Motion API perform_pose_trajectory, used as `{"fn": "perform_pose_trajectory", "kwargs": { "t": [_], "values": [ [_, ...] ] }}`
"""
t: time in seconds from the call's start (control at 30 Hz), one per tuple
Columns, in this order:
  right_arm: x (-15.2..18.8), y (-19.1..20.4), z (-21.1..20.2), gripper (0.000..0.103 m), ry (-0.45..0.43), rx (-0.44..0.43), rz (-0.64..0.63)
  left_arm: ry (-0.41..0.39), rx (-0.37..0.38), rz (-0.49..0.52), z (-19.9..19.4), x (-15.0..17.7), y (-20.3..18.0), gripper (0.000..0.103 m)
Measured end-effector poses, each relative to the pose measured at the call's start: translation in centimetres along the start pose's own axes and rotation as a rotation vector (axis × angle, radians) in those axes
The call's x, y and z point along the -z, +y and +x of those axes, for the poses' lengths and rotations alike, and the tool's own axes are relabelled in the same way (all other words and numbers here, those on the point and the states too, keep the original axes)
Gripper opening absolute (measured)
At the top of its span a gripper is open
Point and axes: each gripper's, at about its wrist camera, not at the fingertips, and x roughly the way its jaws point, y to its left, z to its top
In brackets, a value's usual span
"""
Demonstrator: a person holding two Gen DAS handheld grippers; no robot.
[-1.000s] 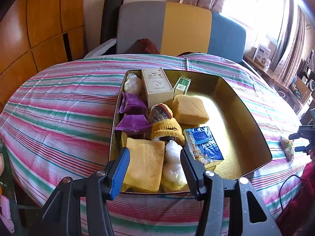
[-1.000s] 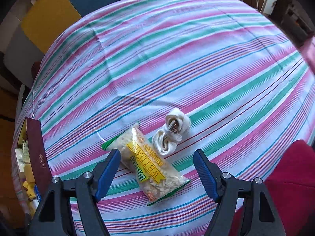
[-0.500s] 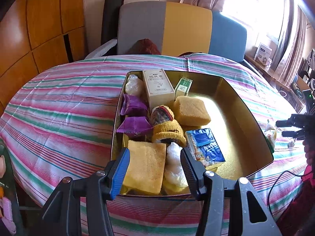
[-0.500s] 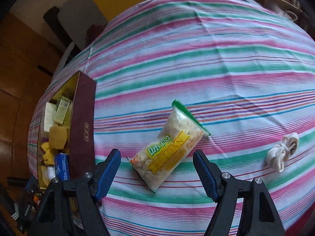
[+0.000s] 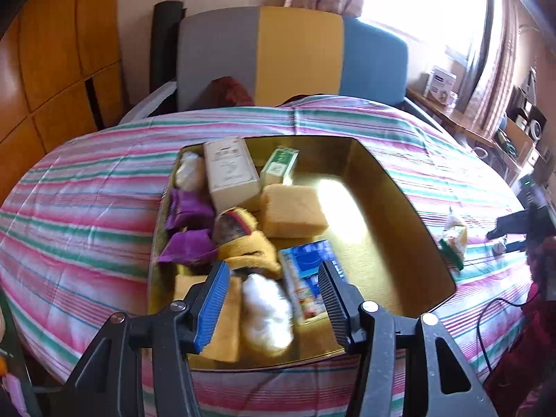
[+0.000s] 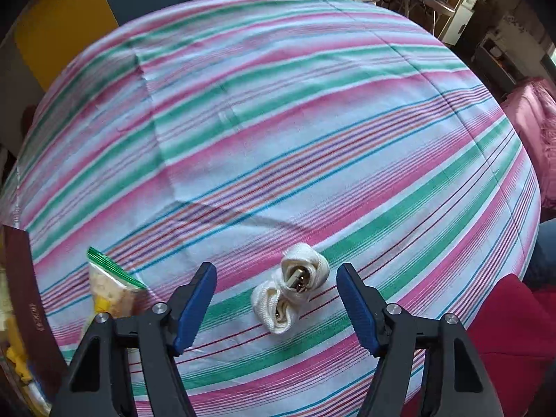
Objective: Organize objects
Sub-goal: 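Move the right tool to the white coiled cord on the table, then close the right tool on the white cord while the left tool grasps the WEIDAN snack bag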
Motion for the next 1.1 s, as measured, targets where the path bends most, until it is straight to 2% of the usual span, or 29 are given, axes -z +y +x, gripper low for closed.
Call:
{"fn": "perform_pose_trajectory", "kwargs": {
  "t": [0.03, 0.1, 0.13, 0.23, 0.27, 0.3, 0.37, 0.43, 0.53, 0.6, 0.63, 0.67, 0.83, 1.0, 1.1],
  "values": [
    [0.3, -0.4, 0.5, 0.057, 0.015, -0.006, -0.004, 0.0, 0.007, 0.009, 0.0, -0.2, -0.4, 0.054],
    [0.3, -0.1, 0.1, 0.036, -0.034, 0.018, -0.029, 0.001, 0.022, 0.023, 0.1, -0.4, -1.2, 0.054],
    [0.2, 0.0, 0.1, 0.031, -0.041, 0.013, -0.038, 0.001, 0.028, 0.03, 0.2, -0.5, -1.7, 0.054],
    [0.2, 0.3, 0.2, 0.033, -0.049, 0.007, -0.057, -0.005, 0.052, 0.056, 0.1, -0.9, -3.1, 0.054],
    [0.2, 0.1, 0.2, 0.037, -0.048, -0.009, -0.046, -0.005, 0.061, 0.064, 0.1, -1.0, -3.5, 0.054],
    [0.1, -0.2, 0.1, 0.041, -0.046, -0.041, -0.026, -0.001, 0.072, 0.072, 0.1, -1.2, -4.0, 0.054],
    [0.0, -0.8, 0.0, 0.056, -0.045, -0.104, 0.012, 0.0, 0.101, 0.087, 0.2, -1.8, -5.0, 0.054],
    [-0.1, -1.0, -0.1, 0.056, -0.055, -0.102, 0.024, -0.004, 0.129, 0.105, 0.1, -2.3, -6.1, 0.054],
    [0.0, -0.9, -0.3, 0.05, -0.071, -0.082, 0.033, -0.011, 0.175, 0.137, -0.1, -3.0, -8.1, 0.054],
    [0.0, -0.9, -0.4, 0.04, -0.072, -0.074, 0.035, -0.006, 0.221, 0.165, 0.1, -3.6, -9.7, 0.054],
    [0.0, -1.0, -0.4, 0.029, -0.075, -0.066, 0.034, -0.002, 0.232, 0.177, 0.2, -3.8, -10.5, 0.054],
    [0.0, -1.0, -0.5, 0.025, -0.081, -0.055, 0.028, 0.003, 0.244, 0.191, 0.4, -4.0, -11.3, 0.054],
    [0.5, 0.7, -0.7, 0.022, -0.096, -0.044, -0.059, 0.055, 0.339, 0.281, 2.2, -4.8, -16.7, 0.054],
    [-0.2, 1.3, -0.2, 0.023, -0.072, -0.061, -0.089, 0.123, 0.356, 0.388, 5.4, -4.4, -22.2, 0.054],
    [-0.2, 1.2, 0.0, 0.023, -0.063, -0.063, -0.085, 0.158, 0.341, 0.462, 7.6, -4.0, -25.0, 0.054]
  ]
}}
